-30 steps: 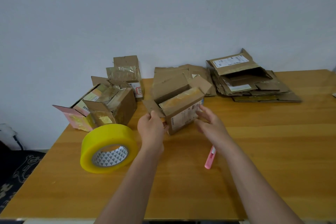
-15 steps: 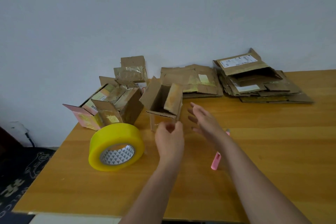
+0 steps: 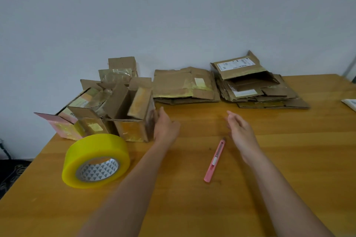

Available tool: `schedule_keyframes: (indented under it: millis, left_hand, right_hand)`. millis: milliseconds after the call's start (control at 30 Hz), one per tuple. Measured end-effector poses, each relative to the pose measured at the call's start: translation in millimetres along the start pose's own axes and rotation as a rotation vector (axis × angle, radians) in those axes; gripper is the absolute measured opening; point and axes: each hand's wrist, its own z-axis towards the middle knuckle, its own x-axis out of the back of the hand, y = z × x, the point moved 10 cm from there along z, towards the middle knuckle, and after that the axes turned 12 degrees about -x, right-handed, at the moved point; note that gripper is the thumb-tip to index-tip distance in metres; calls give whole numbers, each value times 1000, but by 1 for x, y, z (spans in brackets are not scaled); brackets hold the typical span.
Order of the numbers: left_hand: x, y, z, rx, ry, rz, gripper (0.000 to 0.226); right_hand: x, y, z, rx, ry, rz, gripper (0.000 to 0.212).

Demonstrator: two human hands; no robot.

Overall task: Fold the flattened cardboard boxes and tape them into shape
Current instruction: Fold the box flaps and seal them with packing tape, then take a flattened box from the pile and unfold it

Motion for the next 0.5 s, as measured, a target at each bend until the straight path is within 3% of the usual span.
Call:
schedule_keyframes:
  millis: [233, 500]
  left_hand:
    - [-18, 21, 30, -117, -68, -7, 68]
    - [-41, 11, 67, -59, -3, 57, 71]
  right_hand:
    - [-26, -26, 21, 122, -48, -199, 45]
    - [-60, -42, 79, 269, -84, -615, 45]
